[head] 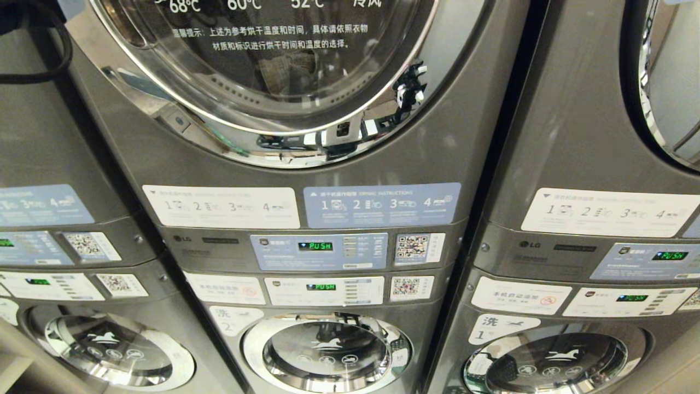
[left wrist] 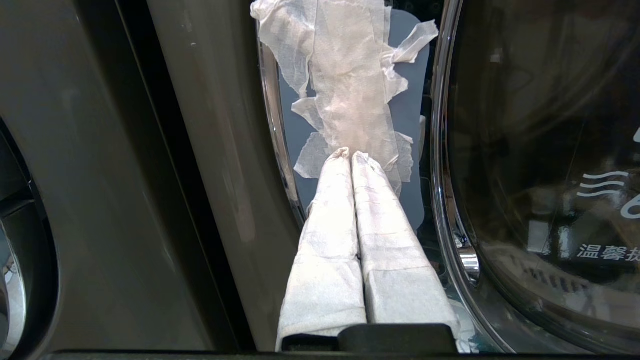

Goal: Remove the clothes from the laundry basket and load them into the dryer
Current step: Close the dryer

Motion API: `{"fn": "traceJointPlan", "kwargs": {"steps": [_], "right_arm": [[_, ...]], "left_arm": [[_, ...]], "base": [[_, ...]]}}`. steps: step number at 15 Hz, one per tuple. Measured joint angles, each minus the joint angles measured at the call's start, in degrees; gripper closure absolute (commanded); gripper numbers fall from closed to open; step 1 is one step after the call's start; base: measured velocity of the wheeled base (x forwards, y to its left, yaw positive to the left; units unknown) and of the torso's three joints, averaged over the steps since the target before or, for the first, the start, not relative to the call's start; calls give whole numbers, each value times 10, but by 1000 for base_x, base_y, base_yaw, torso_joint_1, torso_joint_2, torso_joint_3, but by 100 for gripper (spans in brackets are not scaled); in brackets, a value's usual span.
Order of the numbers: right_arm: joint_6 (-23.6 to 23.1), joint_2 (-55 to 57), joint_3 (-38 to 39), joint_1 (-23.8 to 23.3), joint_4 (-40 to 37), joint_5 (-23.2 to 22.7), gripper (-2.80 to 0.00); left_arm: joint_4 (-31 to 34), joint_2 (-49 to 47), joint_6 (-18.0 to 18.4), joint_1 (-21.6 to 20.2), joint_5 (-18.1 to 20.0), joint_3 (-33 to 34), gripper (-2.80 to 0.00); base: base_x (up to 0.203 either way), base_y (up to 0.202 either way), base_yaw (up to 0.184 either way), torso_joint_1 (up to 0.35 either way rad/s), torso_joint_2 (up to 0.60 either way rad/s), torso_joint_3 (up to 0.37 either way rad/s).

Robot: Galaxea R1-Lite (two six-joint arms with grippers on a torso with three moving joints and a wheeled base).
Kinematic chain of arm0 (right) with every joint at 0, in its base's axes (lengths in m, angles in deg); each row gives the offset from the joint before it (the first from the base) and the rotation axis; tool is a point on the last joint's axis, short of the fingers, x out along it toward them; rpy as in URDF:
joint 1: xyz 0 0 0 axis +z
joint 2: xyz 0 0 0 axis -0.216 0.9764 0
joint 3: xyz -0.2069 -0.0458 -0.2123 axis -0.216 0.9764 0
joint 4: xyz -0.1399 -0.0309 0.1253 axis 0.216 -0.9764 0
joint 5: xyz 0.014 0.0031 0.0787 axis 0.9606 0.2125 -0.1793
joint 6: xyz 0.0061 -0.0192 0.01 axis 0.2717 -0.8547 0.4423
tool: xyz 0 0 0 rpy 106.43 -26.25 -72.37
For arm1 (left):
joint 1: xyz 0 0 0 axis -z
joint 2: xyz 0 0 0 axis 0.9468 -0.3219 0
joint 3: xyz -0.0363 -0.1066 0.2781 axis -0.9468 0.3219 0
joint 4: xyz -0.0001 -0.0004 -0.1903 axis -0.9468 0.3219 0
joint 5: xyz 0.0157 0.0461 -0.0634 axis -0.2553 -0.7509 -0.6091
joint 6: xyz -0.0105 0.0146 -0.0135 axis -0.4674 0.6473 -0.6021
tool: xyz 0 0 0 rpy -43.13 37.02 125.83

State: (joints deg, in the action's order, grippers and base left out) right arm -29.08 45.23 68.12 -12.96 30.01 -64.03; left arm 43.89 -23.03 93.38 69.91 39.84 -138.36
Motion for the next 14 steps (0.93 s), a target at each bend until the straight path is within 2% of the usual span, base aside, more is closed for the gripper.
{"fn": "traceJointPlan", "kwargs": {"steps": [4, 14], "right_arm": [[1, -1, 0, 0, 0, 0, 0], [9, -1, 2, 0, 5, 6, 0]], "left_arm": [[-38, -23, 2, 0, -1, 0, 0], [-40, -63, 1, 0, 2, -42, 0]], "base": [[0, 0, 0, 0, 0, 0], [0, 0, 0, 0, 0, 0]]}}
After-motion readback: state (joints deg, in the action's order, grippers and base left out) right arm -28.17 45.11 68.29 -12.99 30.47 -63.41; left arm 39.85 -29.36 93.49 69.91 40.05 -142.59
